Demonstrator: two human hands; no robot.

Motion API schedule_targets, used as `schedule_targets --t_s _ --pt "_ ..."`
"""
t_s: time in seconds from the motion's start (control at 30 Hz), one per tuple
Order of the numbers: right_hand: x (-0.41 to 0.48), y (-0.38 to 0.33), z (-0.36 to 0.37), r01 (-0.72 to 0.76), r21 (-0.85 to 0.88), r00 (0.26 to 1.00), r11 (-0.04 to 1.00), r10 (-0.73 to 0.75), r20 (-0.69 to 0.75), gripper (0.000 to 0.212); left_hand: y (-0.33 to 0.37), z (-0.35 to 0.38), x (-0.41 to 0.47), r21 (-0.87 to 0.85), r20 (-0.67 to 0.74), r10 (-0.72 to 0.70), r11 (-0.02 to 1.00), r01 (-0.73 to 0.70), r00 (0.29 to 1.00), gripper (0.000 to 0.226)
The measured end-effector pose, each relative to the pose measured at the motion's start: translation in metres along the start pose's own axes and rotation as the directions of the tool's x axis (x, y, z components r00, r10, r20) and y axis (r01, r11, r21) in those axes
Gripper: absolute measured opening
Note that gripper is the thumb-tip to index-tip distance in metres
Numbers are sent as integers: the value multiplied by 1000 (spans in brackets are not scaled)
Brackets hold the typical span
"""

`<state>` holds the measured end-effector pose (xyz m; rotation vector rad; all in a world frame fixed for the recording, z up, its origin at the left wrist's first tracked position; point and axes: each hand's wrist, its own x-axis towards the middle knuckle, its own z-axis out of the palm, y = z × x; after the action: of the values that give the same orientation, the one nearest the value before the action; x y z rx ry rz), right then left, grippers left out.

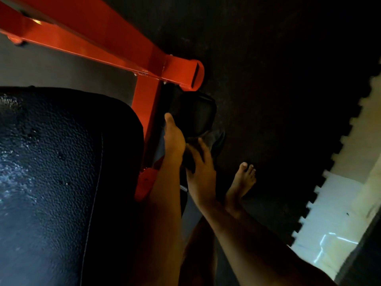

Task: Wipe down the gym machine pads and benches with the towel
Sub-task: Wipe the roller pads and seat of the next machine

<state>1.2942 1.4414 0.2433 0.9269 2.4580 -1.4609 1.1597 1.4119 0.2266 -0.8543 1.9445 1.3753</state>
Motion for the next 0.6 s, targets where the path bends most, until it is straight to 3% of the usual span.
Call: schedule_targets --t_s 0.07,0.17,0.23,0.33,0.47,0.6 --pt "-16 -1 -2 -14 -28 999 1000 16 45 51 1 -1 5 70 -8 -77 995 77 997 104" --pt "14 -9 -19 -48 106 998 993 44 38 46 -3 5 3 203 -76 -38 978 53 996 113" --pt "55 -15 -32 -109 132 990 985 119 -70 53 1 13 -14 243 -120 65 969 -34 991 94" --pt "113 -27 -43 -139 74 971 988 150 -184 53 0 23 -49 372 -49 172 917 -142 984 63" --pt "110 -31 -44 -128 27 978 991 131 -160 49 -13 29 -61 249 -87 185 955 -159 979 51" --pt "40 -9 -23 -81 17 997 997 81 7 47 -9 22 -65 191 -31 177 967 -169 984 51"
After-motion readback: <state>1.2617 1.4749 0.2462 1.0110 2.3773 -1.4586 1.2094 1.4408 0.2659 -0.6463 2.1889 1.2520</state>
